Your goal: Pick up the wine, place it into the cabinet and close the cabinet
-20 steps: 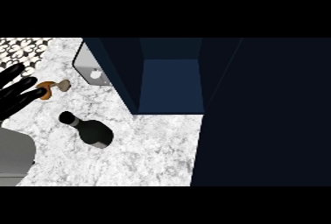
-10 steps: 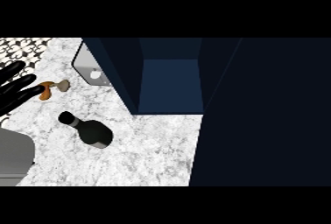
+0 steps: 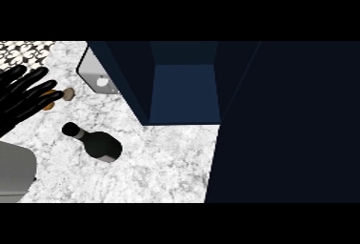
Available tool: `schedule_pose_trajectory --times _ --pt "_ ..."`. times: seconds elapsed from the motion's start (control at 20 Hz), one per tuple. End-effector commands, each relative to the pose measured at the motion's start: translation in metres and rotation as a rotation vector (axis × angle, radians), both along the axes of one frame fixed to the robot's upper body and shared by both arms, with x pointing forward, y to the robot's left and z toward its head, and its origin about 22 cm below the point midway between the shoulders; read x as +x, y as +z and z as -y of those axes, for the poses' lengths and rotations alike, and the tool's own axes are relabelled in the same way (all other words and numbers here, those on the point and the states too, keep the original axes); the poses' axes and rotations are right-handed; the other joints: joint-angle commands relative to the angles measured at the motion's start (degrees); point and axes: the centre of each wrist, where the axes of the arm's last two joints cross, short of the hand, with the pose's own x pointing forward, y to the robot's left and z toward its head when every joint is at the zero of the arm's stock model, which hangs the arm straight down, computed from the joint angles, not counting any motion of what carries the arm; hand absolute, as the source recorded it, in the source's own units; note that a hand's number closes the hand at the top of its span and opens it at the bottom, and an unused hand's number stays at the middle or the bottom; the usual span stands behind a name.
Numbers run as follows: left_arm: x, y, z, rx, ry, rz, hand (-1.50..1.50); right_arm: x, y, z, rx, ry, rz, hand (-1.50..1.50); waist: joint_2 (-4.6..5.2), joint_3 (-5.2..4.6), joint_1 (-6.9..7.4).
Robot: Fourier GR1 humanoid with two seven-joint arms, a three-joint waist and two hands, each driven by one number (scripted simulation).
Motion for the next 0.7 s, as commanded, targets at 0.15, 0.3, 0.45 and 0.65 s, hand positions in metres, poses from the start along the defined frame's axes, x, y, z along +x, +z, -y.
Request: schedule_pose_trajectory --times 0.15,0.3,0.45,0.65 --pt "0.022 -0.035 0.002 0.024 0.005 -0.02 -1.5 -0.028 0.019 0.014 -0.03 -0.062 0.095 -1.5 0.18 0.03 -0.24" --pt "0.007 -0.049 -0.003 0.046 0.027 -0.028 -1.5 -0.039 0.02 0.017 -0.02 -0.079 0.082 -1.5 0.0 0.03 -0.04" --pt "0.023 -0.054 0.002 0.059 0.045 -0.018 -1.5 -0.046 0.028 0.015 0.002 -0.058 0.093 -1.5 -0.07 -0.04 -0.74" --pt "0.03 -0.082 -0.001 0.059 0.044 -0.044 -1.5 -0.036 0.028 0.014 -0.007 -0.06 0.089 -1.5 0.13 -0.01 -0.22"
